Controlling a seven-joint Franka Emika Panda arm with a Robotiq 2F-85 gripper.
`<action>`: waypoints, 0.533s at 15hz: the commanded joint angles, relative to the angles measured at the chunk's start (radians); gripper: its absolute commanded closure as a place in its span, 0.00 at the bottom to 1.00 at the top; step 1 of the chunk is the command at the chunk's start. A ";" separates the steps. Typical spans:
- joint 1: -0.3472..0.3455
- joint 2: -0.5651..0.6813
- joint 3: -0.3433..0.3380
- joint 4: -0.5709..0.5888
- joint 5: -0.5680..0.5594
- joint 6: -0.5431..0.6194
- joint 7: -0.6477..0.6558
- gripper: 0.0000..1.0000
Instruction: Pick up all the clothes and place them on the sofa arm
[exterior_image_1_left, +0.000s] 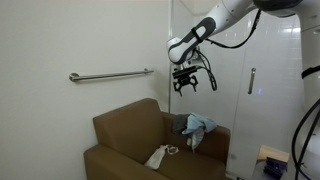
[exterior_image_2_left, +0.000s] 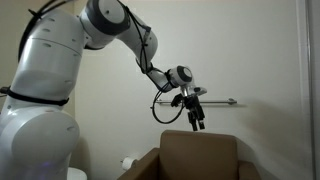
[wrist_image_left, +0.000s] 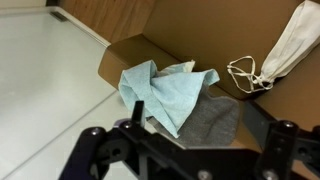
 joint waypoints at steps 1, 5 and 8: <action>-0.070 -0.217 -0.028 -0.235 -0.057 0.169 -0.210 0.00; -0.123 -0.233 -0.040 -0.238 -0.033 0.201 -0.318 0.00; -0.147 -0.264 -0.041 -0.256 -0.032 0.208 -0.341 0.00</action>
